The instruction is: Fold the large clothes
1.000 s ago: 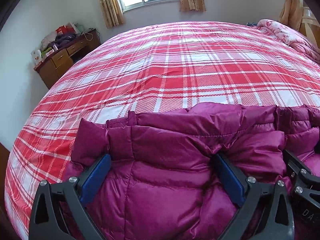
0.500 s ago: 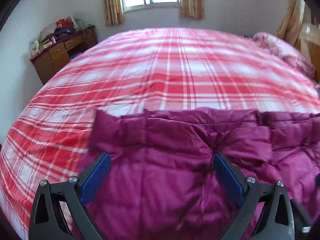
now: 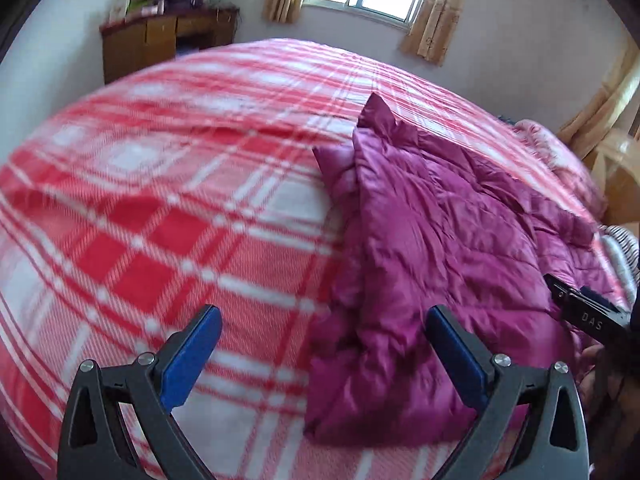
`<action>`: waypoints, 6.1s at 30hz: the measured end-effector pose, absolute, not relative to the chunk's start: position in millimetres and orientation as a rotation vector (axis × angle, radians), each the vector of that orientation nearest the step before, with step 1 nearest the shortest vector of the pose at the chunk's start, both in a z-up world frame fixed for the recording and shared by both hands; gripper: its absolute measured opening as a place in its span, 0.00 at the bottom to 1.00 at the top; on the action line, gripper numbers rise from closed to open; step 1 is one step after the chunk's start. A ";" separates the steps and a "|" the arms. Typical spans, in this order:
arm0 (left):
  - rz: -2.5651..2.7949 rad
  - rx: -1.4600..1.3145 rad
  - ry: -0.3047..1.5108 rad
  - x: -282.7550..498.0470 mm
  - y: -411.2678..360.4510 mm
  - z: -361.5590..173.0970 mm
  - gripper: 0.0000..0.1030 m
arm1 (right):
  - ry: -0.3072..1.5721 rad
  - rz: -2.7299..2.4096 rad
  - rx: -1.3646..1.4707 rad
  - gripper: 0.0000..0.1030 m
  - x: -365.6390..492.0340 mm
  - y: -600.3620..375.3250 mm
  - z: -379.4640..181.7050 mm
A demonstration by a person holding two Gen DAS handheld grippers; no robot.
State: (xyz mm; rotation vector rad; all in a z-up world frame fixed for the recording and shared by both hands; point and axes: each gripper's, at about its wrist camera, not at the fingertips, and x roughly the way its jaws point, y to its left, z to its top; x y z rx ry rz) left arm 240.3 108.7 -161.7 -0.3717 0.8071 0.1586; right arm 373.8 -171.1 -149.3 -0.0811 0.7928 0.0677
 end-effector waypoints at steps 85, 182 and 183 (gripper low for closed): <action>-0.424 0.038 0.526 355.1 -25.5 -120.3 0.96 | 0.768 0.209 0.364 0.28 299.7 -350.5 -120.3; -0.227 0.310 0.697 441.9 -177.6 -144.8 0.99 | 0.743 0.040 0.451 0.40 313.3 -366.3 -153.4; -0.227 0.309 0.698 442.2 -177.6 -145.1 0.99 | 0.746 0.040 0.449 0.40 313.9 -366.1 -153.5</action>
